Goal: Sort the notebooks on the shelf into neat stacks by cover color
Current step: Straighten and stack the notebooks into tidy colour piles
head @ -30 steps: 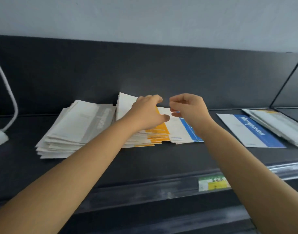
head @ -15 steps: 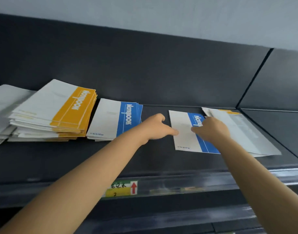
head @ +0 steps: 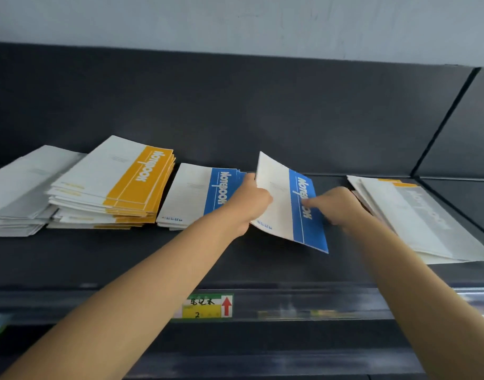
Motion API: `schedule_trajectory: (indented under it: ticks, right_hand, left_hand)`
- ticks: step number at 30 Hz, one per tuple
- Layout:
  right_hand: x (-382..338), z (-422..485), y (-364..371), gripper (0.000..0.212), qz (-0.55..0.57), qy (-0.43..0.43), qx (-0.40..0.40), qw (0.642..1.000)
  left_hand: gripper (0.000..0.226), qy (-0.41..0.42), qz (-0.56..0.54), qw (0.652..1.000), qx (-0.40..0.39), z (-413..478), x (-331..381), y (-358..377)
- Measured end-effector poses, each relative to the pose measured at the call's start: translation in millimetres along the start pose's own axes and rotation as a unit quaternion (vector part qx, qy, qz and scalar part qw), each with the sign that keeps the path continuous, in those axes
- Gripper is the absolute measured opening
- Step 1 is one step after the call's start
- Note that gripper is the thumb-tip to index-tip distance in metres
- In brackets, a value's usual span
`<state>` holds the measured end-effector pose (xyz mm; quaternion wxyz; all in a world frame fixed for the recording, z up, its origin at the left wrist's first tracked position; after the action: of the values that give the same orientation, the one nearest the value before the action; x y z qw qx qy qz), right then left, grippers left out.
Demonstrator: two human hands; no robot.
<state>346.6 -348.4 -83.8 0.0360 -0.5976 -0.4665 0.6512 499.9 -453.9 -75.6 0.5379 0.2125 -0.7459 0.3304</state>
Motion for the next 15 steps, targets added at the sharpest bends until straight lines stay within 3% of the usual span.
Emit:
schedule_trajectory:
  ticks: [4, 7, 9, 13, 15]
  right_hand:
    - [-47.9, -9.4, 35.2, 0.02, 0.151, -0.047, -0.055, 0.986]
    - [-74.9, -19.0, 65.9, 0.022, 0.127, -0.075, -0.099, 0.984]
    - [-84.8, -20.9, 82.3, 0.017, 0.094, -0.093, -0.099, 0.986]
    - [-92.2, -20.0, 110.6, 0.016, 0.017, -0.124, -0.076, 0.989]
    - [-94.9, -20.4, 119.3, 0.033, -0.034, -0.142, -0.059, 0.988]
  left_hand:
    - [0.049, 0.06, -0.021, 0.995, 0.082, -0.6, 3.7, -67.4]
    - [0.043, 0.054, 0.134, 0.977, 0.153, 5.7, -3.0, -107.4]
    - [0.05, 0.054, 0.277, 0.942, 0.184, 9.3, -8.3, -122.5]
    - [0.059, 0.145, 0.469, 0.863, 0.12, 11.0, -12.2, -114.5]
    - [0.058, 0.157, 0.504, 0.847, 0.053, 18.2, -22.7, -104.3]
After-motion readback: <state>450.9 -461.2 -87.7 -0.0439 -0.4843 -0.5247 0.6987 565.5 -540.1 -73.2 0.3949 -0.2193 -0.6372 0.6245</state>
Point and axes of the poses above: each hand's wrist, its own z-axis towards the middle knuckle, its own y-axis out of the palm, x = y × z, the point moved 5 cm from there along z, towards the middle knuckle, and after that the axes turned 1 degree about -y, right-handed, at the moved point
